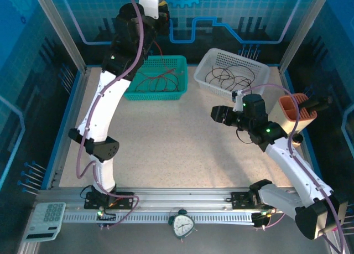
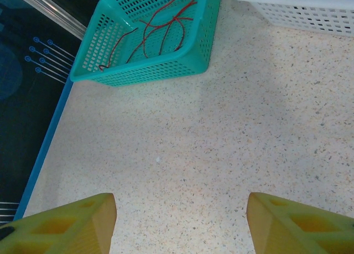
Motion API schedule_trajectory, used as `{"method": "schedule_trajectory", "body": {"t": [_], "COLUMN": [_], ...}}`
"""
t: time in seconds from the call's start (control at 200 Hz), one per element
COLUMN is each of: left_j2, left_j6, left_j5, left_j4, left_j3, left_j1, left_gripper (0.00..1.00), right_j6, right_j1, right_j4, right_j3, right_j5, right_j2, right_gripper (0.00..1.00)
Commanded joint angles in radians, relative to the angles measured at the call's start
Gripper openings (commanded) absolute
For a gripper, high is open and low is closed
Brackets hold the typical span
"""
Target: Untangle the cables
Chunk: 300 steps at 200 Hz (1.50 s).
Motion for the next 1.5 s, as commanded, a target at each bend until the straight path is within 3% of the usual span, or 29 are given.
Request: {"method": "schedule_trajectory", "body": {"t": [0.0,0.56,1.02,1.21,1.496], "left_j2": [0.036,-0.057,0.003,0.090,0.247], "left_j6": [0.012,-0.057,-0.083,-0.091,-0.088], "left_j5": [-0.013,-0.064,0.087,0.148,0.148], "left_j4": [0.057,0.163,0.063,-0.021,-0.158], "left_j3": [0.017,-0.521,-0.667,-0.680,-0.633], "left_j1": [0.024,0.208,0.243,0.222,0.168], "left_gripper": [0.00,0.00,0.00,0.01,0.02], "right_j6": [0.003,-0.008,0.006,0.002,0.000], "right_j1": [0.014,0.014,0.040,0.050,0.057], "right_j4": [0.011,0.012,0.038,0.030,0.013], "right_j3": [0.035,0.008,0.023,0.032,0.043], "right_j5": [-0.005,-0.003,-0.017,-0.011,0.001], "right_j2": [0.005,0.001,0.038,0.042,0.032], "right_gripper": [0.65,0.65,0.65,0.65,0.65]}}
